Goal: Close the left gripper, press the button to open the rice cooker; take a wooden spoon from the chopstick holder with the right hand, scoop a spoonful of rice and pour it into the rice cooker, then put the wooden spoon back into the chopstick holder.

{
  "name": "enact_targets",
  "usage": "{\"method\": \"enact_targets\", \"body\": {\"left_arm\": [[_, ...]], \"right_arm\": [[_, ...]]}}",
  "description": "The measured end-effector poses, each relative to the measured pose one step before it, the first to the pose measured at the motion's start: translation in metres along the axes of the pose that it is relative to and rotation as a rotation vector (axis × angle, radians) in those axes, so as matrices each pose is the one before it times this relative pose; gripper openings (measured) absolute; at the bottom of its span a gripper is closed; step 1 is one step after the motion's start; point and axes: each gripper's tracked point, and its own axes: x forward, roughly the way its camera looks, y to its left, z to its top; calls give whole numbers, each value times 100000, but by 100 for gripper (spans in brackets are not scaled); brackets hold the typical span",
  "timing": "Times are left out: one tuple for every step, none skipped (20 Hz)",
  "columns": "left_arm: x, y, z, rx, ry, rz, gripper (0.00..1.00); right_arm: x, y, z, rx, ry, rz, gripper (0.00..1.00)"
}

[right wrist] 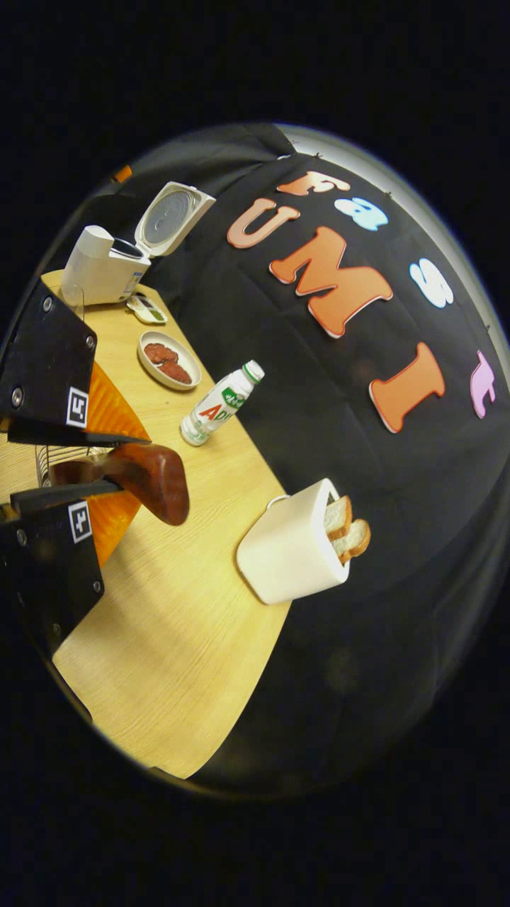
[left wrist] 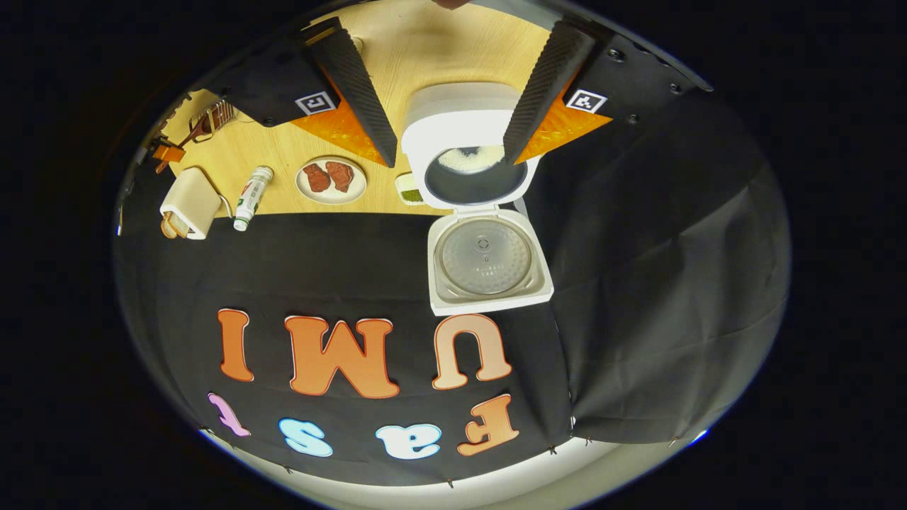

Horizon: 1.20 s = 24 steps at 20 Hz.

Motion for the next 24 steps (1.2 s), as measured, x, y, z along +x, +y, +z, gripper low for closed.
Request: {"method": "enact_targets", "body": {"left_arm": [[489,325,1102,-705,-1791,-327,100],[422,340,924,-692,-1586,-606,100],[630,437,1209,-660,-1883,-716,99],[606,532,1065,-619,-1552,-712,99],[658,507,1202,-926,-1948,-1190,100],[820,540,1381,-1164,-1709,-1088,100],[939,653,979,-815,-157,-626,100],[863,644,904,-1285,-82,-1027,100],[819,488,1042,-1958,122,-1299,99],[1079,490,681,-1483,695,-619,99],[1029,535,882,-1435,263,-714,100],[944,632,819,-950,599,-274,100],[1200,511,783,-460,233,-427,99],[1083,746,699,-285,367,464,100],[1140,668,631,132,477,420,100],[1051,561,367,-113,564,933,100],[1292,381,548,-278,832,-69,99],[1147,483,567,-857,825,436,99],[1343,357,631,-881,688,-211,100],[1198,281,724,-825,327,418,100],[1327,260,545,-255,839,308,99],[1209,123,134,-755,2320,22,98],[1168,-325,356,-1106,1828,-1614,98],[1065,-476,539,-628,482,-1147,99]], "right_arm": [[56,-367,-1043,-318,4399,-1176,27],[-410,-100,67,-189,1269,-1145,27],[-329,-261,159,-1296,-858,-1976,29],[-398,-376,405,-1564,-1829,-2401,36],[-609,-46,455,-923,-1871,-1741,40],[-708,-87,352,-503,-1588,-1893,49],[-679,-186,280,-145,-911,-2015,55],[-501,-450,97,-753,-480,-3088,53],[-799,-370,348,-1392,-1113,-2394,66],[-947,8,568,-1064,-2299,-1700,74],[-995,50,775,-819,-2158,-1164,75],[-1207,305,746,-738,-2089,-524,77],[-1146,140,865,-1026,-2823,-675,79],[-950,4,836,-1516,-3164,-971,82],[-901,-179,865,-2476,-2905,-1554,83],[-795,-342,631,-2953,-2105,-1964,83],[-801,-316,647,-2447,-1833,-1855,84],[-789,-246,741,-1644,-2033,-1609,85],[-789,-202,673,-805,-1854,-1209,84],[-853,-126,469,40,-1668,-739,85],[-742,-75,402,166,-1381,-534,85],[-700,-152,132,-179,-1238,-765,85],[-563,-402,-83,-729,-1080,-1673,85],[-413,-466,-123,-1147,-515,-2087,85]]}}
